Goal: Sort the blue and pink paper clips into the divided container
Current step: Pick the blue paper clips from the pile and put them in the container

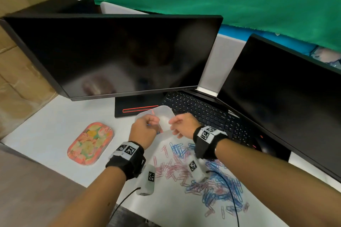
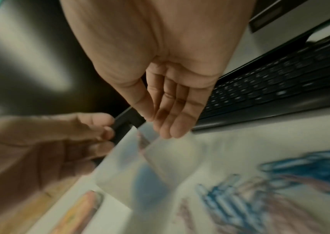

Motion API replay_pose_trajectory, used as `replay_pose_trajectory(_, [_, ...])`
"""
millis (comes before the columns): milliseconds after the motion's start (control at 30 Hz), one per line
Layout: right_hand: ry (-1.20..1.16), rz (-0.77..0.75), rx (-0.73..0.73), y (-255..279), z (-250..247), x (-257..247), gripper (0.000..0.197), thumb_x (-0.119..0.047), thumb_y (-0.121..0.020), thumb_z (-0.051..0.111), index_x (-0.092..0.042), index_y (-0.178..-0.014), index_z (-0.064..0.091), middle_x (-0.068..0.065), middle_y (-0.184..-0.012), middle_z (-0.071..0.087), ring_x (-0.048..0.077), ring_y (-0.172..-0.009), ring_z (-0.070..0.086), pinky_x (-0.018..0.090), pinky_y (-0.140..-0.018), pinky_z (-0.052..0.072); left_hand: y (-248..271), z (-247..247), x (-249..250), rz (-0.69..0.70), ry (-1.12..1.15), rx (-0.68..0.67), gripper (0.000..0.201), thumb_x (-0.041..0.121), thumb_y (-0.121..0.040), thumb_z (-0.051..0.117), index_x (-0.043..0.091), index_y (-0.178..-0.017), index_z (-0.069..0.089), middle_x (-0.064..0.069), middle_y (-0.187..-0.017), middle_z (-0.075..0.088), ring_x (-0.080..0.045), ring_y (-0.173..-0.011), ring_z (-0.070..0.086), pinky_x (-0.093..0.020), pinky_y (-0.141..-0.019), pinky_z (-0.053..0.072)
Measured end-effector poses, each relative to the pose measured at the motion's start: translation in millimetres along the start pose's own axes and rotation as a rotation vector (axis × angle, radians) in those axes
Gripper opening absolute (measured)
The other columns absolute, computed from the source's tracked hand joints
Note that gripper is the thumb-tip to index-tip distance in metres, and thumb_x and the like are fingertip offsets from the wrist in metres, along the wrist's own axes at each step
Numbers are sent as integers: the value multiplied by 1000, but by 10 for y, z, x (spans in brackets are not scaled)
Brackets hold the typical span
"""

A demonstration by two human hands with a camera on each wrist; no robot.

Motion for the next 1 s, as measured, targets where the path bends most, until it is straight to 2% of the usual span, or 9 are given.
replay_pose_trajectory(133, [139,36,48,157,-208,518,23,-7,-90,53,-23,-81,66,-2,-80,69,11,-63,62,21,-51,50,134,478,67,130,-217,-219,21,8,-87,53,20,-92,69,6,-88,68,-14,-81,62,-21,-80,48])
replay_pose_trajectory(233, [165,69,63,270,-281,823,18,-10,-88,56,-17,-77,69,-5,-72,66,10,-62,61,26,-63,54,166,772,-35,185,-376,-336,24,7,-85,51,17,-94,71,1,-94,70,-17,-82,61,-20,-81,47])
replay_pose_trajectory(300, [173,104,68,341,-317,996,17,-12,-86,56,-15,-79,71,-2,-75,68,13,-67,62,25,-68,52,154,941,-105,227,-479,-401,26,5,-83,50,15,-96,70,-2,-99,69,-21,-90,63,-23,-82,47])
replay_pose_trajectory(400, [218,129,61,409,-339,1192,21,-14,-88,53,-12,-87,74,-1,-85,69,13,-77,60,17,-66,43,137,1132,-221,259,-641,-492,33,5,-82,49,16,-108,66,-6,-108,61,-27,-101,59,-31,-86,49])
replay_pose_trajectory(500, [252,155,60,479,-370,1363,21,-18,-89,54,-9,-92,73,2,-98,71,13,-87,61,19,-73,43,153,1299,-280,311,-769,-561,40,4,-84,48,17,-120,60,-8,-116,53,-28,-110,53,-39,-93,48])
replay_pose_trajectory(600, [238,164,54,532,-379,1516,21,-17,-88,54,-8,-90,73,6,-99,72,17,-92,64,23,-81,49,144,1403,-312,387,-899,-582,43,4,-84,47,16,-124,56,-8,-120,50,-29,-115,49,-41,-94,47])
replay_pose_trajectory(700, [223,164,38,554,-379,1599,17,-15,-87,55,-13,-87,71,5,-100,72,17,-95,64,21,-83,47,102,1421,-315,417,-968,-572,39,6,-85,47,15,-122,55,-9,-118,54,-29,-114,49,-40,-92,48])
replay_pose_trajectory(900, [214,154,52,445,-361,1494,20,-14,-88,53,-12,-93,73,-3,-83,64,13,-80,59,21,-73,44,90,1324,-399,397,-906,-553,28,10,-86,46,17,-112,55,-7,-107,57,-25,-103,50,-34,-83,45])
replay_pose_trajectory(1000, [213,111,50,331,-276,1307,18,-16,-87,55,-11,-89,72,0,-86,69,16,-81,64,24,-72,51,107,1255,-456,357,-864,-545,26,8,-83,48,17,-107,55,-5,-104,57,-23,-101,50,-31,-83,45])
Point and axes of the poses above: each hand's wrist, its own y-axis away from the middle knuckle, its own z-axis out of the palm, x = y × z, the point moved 9 cm from there along -y, towards the middle knuckle
